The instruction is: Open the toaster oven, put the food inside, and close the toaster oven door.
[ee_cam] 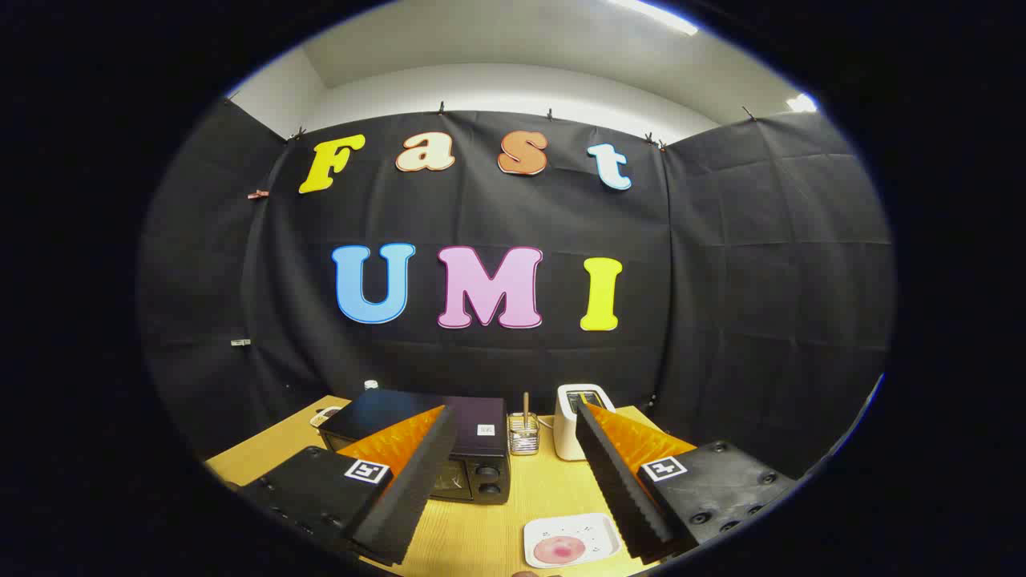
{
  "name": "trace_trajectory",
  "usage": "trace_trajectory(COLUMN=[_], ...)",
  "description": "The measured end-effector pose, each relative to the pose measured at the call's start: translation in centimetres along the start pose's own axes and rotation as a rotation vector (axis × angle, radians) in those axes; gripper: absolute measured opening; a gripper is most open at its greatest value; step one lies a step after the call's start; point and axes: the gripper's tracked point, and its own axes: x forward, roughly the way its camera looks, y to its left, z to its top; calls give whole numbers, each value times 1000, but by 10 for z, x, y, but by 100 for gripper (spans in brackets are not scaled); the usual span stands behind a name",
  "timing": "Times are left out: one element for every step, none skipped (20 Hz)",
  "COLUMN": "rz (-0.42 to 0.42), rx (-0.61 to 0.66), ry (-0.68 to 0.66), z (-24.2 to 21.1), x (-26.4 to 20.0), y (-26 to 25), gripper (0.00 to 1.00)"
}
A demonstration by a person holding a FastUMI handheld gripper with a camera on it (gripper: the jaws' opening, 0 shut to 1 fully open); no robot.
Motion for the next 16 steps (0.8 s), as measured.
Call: trace_trajectory(rz=[3, 6, 7, 8, 9, 10, 13, 13, 12, 13, 13, 13, 11, 8, 5, 0], rx=[3, 6, 6, 3, -1, -1, 1, 3, 2, 2, -1, -4, -6, -6, -3, 0], ry=[7, 13, 19, 22, 26, 31, 33, 34, 33, 35, 39, 42, 45, 45, 44, 45], z=[-2, -3, -5, -6, -7, -8, -8, -8, -8, -9, -11, -12, -13, -14, -14, -15], x=[2, 2, 3, 3, 3, 3, 4, 4, 5, 5, 6, 7, 8, 9, 10, 12], y=[2, 4, 6, 7, 8, 10, 12, 13, 15, 16, 17, 18, 19, 19, 19, 18], gripper=[98, 98, 98, 98, 98, 98, 98, 98, 98, 98, 98, 98, 98, 98, 98, 98])
